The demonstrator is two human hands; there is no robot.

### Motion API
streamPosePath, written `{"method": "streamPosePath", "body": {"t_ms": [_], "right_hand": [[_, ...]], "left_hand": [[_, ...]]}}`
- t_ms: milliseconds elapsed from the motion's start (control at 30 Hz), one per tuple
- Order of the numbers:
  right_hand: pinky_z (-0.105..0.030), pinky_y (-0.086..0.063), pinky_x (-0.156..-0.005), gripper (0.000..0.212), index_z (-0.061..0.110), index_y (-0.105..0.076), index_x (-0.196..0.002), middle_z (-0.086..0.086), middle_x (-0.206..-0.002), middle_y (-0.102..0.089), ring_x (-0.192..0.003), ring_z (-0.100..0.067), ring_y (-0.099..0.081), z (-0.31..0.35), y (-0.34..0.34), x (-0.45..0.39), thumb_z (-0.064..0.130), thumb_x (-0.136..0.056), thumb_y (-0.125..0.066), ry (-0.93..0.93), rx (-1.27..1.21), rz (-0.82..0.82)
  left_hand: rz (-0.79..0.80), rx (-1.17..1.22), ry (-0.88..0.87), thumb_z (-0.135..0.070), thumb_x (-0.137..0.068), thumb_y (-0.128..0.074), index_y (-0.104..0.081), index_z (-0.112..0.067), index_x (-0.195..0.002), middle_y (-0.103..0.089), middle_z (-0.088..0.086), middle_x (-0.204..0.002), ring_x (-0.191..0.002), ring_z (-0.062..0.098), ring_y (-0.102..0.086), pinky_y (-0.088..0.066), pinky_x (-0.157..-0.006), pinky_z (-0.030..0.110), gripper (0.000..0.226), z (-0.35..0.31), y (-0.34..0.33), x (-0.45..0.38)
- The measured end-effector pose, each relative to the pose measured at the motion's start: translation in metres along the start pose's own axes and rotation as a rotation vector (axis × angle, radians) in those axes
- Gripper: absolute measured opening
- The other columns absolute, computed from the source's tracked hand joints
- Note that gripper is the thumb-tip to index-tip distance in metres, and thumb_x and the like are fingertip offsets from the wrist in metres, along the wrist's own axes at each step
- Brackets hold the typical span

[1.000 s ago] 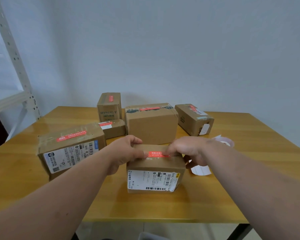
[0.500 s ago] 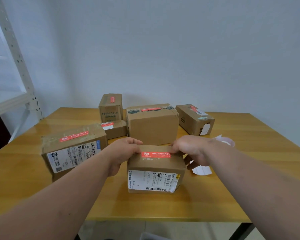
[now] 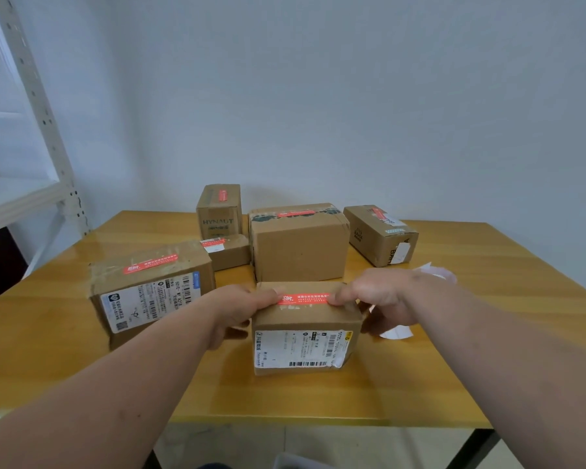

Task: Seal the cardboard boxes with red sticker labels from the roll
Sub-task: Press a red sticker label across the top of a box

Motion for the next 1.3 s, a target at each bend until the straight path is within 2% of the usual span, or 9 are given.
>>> {"method": "streamPosePath", "body": {"t_ms": [133,267,400,533,700,833,1000,1167,1300], "right_hand": [[-0.053,-0.046,-0.098,0.042,0.011,-0.056,-0.119,-0.019,-0.119,-0.063,-0.099,-0.034,-0.066,0.002,0.002,0.01,0.044,-0.093,-0.059,-0.042,-0.016,0.06],[-0.049,-0.048,-0.092,0.06,0.008,-0.055,-0.116,-0.015,-0.117,-0.062,-0.088,-0.035,-0.065,0.009,0.014,0.017,0.061,-0.088,-0.054,0.069,-0.254,0.038],[-0.049,-0.047,-0.094,0.057,0.009,-0.05,-0.122,-0.017,-0.118,-0.059,-0.088,-0.036,-0.063,0.007,0.01,0.02,0.056,-0.091,-0.054,0.122,-0.369,-0.045],[-0.049,-0.046,-0.097,0.054,0.015,-0.049,-0.125,-0.014,-0.108,-0.057,-0.083,-0.034,-0.062,0.007,0.004,0.021,0.055,-0.091,-0.055,0.128,-0.329,-0.08],[-0.046,-0.044,-0.1,0.05,0.008,-0.058,-0.111,-0.011,-0.1,-0.06,-0.089,-0.032,-0.063,0.01,0.006,0.025,0.054,-0.093,-0.052,0.212,-0.356,-0.117],[-0.039,-0.046,-0.087,0.023,0.014,-0.057,-0.107,-0.009,-0.109,-0.061,-0.094,-0.026,-0.058,0.006,-0.004,0.021,0.034,-0.095,-0.058,0.253,-0.187,-0.147],[-0.029,-0.042,-0.072,0.025,0.023,-0.049,-0.112,-0.005,-0.11,-0.055,-0.091,-0.018,-0.051,0.007,-0.012,0.017,0.02,-0.091,-0.063,0.278,0.145,-0.238],[-0.028,-0.043,-0.086,0.036,0.02,-0.05,-0.126,-0.001,-0.119,-0.054,-0.105,-0.017,-0.051,0.02,-0.012,0.017,0.022,-0.093,-0.062,0.333,0.397,-0.305],[-0.025,-0.042,-0.084,0.04,0.018,-0.055,-0.129,-0.002,-0.127,-0.052,-0.107,-0.017,-0.051,0.032,-0.018,0.018,0.029,-0.091,-0.064,0.424,0.483,-0.333]], "left_hand": [[-0.019,0.019,0.008,-0.048,-0.092,-0.059,-0.062,-0.012,-0.111,-0.069,0.009,-0.105,-0.099,0.025,-0.065,-0.055,-0.087,0.039,0.041,-0.007,0.003,0.012],[-0.149,0.361,-0.068,-0.041,-0.098,-0.051,-0.065,0.0,-0.096,-0.068,0.012,-0.098,-0.091,0.027,-0.064,-0.055,-0.079,0.038,0.043,-0.014,0.014,0.014],[-0.241,0.581,-0.065,-0.022,-0.098,-0.057,-0.06,0.001,-0.105,-0.064,0.012,-0.097,-0.082,0.023,-0.065,-0.056,-0.066,0.033,0.024,-0.009,0.014,0.016],[-0.186,0.6,-0.097,-0.023,-0.098,-0.056,-0.064,-0.003,-0.098,-0.067,0.007,-0.082,-0.077,0.021,-0.065,-0.055,-0.073,0.035,0.022,-0.006,0.01,0.018],[-0.221,0.633,-0.168,-0.03,-0.098,-0.056,-0.063,-0.007,-0.083,-0.066,0.01,-0.09,-0.089,0.023,-0.063,-0.056,-0.083,0.042,0.029,-0.013,0.017,0.021],[-0.2,0.415,-0.167,-0.009,-0.09,-0.066,-0.059,-0.006,-0.091,-0.067,0.013,-0.104,-0.097,0.025,-0.063,-0.056,-0.086,0.047,0.008,-0.001,0.012,0.02],[-0.189,0.213,-0.211,-0.004,-0.089,-0.065,-0.057,-0.018,-0.113,-0.063,0.004,-0.109,-0.101,0.021,-0.061,-0.053,-0.09,0.042,0.029,0.002,0.007,0.02],[-0.196,0.047,-0.287,-0.005,-0.089,-0.064,-0.046,-0.026,-0.139,-0.052,-0.005,-0.12,-0.096,0.016,-0.056,-0.051,-0.078,0.03,0.057,-0.003,0.011,0.014],[-0.14,-0.035,-0.299,-0.008,-0.09,-0.063,-0.046,-0.024,-0.143,-0.058,-0.006,-0.12,-0.101,0.017,-0.058,-0.052,-0.08,0.028,0.058,-0.006,0.011,0.008]]}}
Point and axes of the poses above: each hand's wrist, its own x-axis away from the middle knuckle, its own y-axis out of the back of the hand, z = x × y, the point moved 1 cm from there along -x, towards the middle knuckle
